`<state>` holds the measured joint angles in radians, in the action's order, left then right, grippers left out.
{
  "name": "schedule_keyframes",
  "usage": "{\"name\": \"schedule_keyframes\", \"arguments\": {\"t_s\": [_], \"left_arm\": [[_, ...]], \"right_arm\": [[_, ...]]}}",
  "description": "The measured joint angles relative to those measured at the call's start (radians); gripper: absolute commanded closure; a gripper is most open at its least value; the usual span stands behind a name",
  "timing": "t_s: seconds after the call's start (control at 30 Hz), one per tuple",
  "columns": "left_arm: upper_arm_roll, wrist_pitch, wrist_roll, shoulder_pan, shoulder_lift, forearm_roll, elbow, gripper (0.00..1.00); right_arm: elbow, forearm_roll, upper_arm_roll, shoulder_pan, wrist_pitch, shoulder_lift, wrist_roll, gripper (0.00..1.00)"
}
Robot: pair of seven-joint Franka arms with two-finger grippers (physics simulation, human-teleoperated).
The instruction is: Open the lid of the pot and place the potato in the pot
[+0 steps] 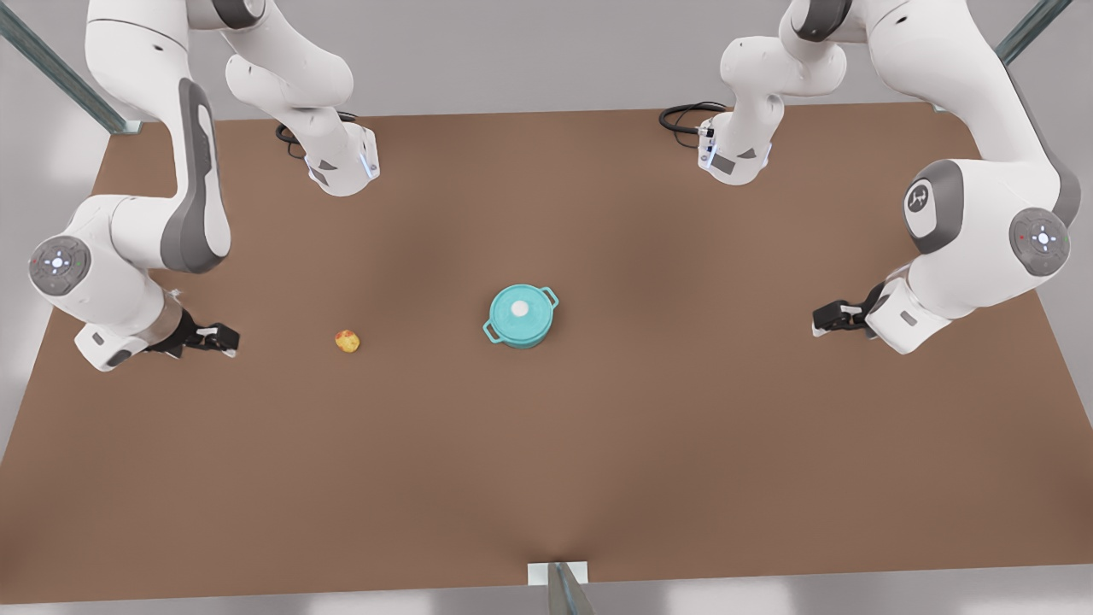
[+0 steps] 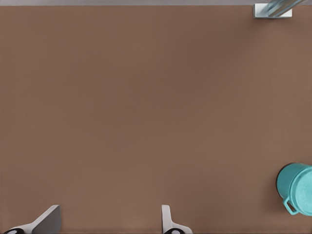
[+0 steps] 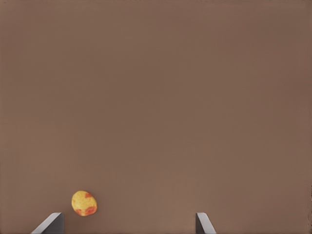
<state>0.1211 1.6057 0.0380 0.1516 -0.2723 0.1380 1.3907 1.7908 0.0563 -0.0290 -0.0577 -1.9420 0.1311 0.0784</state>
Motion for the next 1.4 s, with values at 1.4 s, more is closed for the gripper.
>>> {"name": "schedule_keyframes", "arguments": {"t_s": [1.4], "left_arm": [[-0.135,0.724,-1.159,0.778,-0.48,-0.267,0.087,0.3]], "right_arm": [[0.404,-0.167,0.029,0.212,-0.446,0.165,0.416,0.0]]}}
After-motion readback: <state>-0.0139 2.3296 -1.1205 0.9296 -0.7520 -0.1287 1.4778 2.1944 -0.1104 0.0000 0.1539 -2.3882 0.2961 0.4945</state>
